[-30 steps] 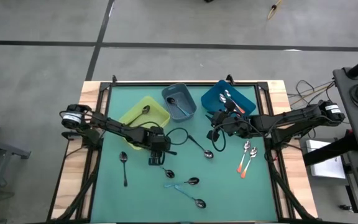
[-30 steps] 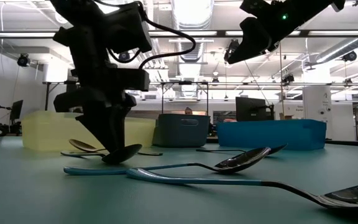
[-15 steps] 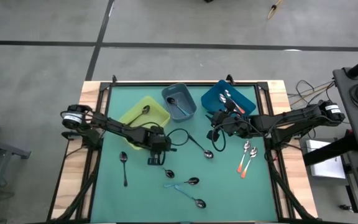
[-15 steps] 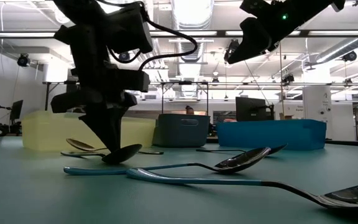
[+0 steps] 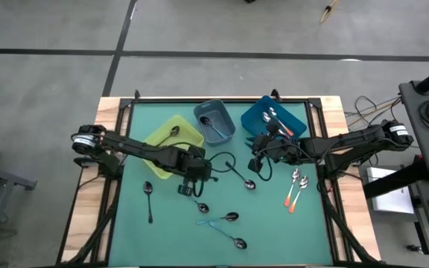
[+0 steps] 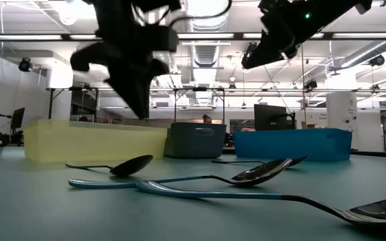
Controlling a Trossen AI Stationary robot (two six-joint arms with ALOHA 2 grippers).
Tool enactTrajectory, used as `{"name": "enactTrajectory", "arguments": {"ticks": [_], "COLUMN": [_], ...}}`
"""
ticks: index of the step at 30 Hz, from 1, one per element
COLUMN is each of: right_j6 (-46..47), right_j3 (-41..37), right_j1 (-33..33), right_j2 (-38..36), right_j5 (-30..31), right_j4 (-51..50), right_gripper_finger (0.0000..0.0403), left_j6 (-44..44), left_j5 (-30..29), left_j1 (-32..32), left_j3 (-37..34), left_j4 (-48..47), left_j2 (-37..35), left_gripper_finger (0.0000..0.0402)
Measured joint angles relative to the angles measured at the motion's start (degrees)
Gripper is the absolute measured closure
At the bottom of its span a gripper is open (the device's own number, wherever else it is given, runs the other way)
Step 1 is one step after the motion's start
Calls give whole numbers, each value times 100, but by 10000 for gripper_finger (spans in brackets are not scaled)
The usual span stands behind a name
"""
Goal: Sort silverware by color (type)
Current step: Put the black spoon into the yellow bin
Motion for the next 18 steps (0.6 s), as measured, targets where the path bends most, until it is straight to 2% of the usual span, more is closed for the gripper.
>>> {"name": "enactTrajectory", "arguments": {"ticks": [4,8,12,16,18], "right_j6": [187,485,903,1445,1546], "right_j3": [0,0,2,240,433], "right_j1": [-44,-129,-143,-229,-298], "right_j2": [28,208,530,946,1173], "right_j5": [-1384,-2614,-2949,-3014,-3274], "right_j4": [483,1176,1636,1609,1472], "right_gripper_finger": [344,344,344,343,335], "left_j6": [678,1182,1567,1907,2085], "left_j5": [-358,-454,-477,-631,-764], "left_j1": [-69,-80,-82,-104,-118], "left_j3": [546,917,1140,1311,1377], "left_j4": [-586,-907,-1159,-1342,-1331], "left_j2": [-4,-8,-11,-11,-11], "left_gripper_finger": [401,401,401,401,401]}}
